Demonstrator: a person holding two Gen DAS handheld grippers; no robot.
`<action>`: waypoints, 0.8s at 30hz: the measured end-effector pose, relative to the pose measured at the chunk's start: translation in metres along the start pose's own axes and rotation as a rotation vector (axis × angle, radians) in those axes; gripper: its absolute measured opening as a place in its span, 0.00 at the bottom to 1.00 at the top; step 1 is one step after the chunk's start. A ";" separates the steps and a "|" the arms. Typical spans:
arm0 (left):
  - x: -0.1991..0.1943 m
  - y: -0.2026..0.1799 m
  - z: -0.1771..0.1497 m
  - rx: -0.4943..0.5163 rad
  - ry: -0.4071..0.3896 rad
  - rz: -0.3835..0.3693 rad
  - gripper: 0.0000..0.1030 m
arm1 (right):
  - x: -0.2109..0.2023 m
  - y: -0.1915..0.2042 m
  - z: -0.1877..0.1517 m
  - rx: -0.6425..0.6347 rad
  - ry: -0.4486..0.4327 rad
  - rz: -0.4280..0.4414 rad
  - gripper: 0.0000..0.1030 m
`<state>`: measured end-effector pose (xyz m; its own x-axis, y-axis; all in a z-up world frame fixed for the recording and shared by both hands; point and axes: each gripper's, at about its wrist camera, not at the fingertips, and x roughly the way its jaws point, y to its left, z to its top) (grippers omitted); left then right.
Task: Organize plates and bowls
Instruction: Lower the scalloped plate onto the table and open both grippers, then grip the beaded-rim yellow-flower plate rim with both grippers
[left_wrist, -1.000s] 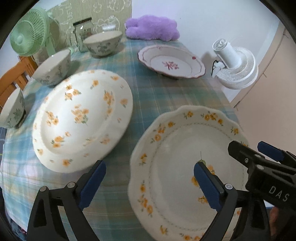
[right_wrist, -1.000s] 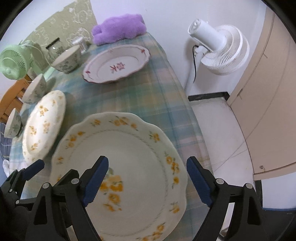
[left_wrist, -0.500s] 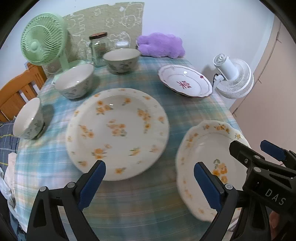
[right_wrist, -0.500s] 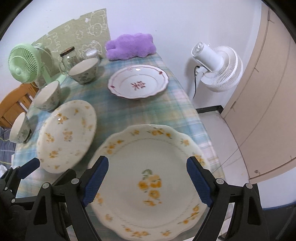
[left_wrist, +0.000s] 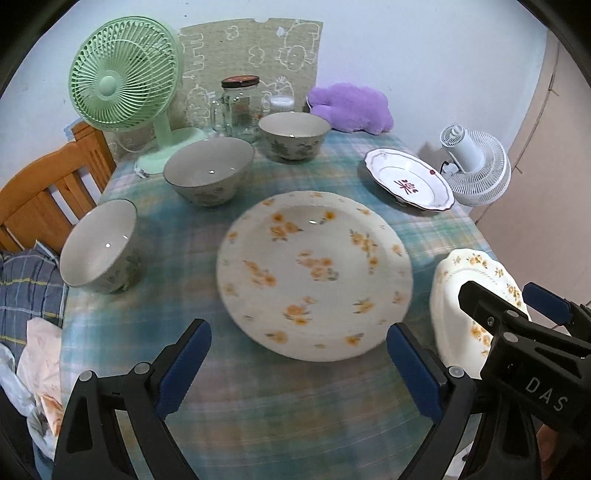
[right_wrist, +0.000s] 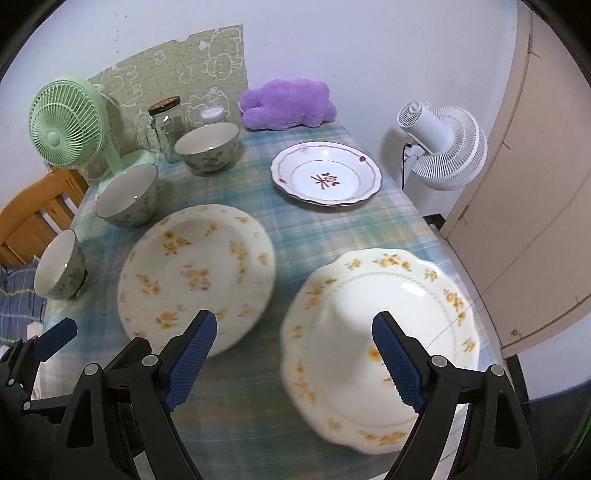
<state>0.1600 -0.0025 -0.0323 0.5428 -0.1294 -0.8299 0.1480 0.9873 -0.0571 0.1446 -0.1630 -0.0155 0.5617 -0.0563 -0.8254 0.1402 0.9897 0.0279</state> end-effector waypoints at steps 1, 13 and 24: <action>-0.001 0.004 0.000 0.002 -0.002 -0.003 0.94 | -0.001 0.006 -0.001 0.006 -0.004 -0.005 0.86; 0.013 0.038 0.018 -0.013 -0.008 -0.013 0.93 | 0.010 0.042 0.014 0.028 -0.020 -0.031 0.86; 0.063 0.038 0.040 -0.041 0.026 0.032 0.90 | 0.064 0.047 0.043 0.000 0.017 -0.027 0.86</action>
<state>0.2327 0.0236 -0.0651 0.5248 -0.0954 -0.8458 0.0966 0.9940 -0.0522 0.2220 -0.1262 -0.0428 0.5441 -0.0807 -0.8352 0.1551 0.9879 0.0056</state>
